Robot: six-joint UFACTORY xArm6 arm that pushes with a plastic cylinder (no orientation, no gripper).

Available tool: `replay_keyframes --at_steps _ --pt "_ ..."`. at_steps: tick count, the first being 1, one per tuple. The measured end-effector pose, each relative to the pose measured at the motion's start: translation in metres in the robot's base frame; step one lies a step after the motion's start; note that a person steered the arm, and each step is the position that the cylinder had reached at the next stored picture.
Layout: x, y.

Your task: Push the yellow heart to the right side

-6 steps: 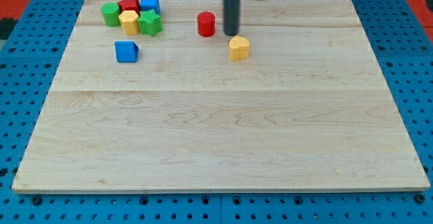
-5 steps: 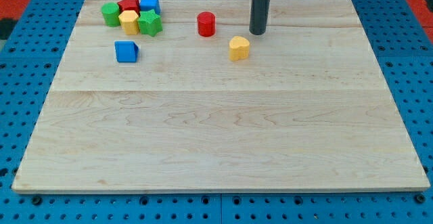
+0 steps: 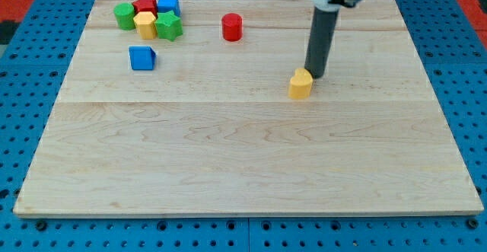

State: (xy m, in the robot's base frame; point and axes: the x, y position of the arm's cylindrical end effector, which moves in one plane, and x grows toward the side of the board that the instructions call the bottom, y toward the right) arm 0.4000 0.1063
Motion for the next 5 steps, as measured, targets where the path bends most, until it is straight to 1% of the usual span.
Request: replay_keyframes --at_steps 1,2,3,4,5 --pt "-0.014 -0.056" --pt "-0.003 -0.082" --pt "0.038 -0.070" --pt "0.040 -0.009" --pt "0.004 -0.025"
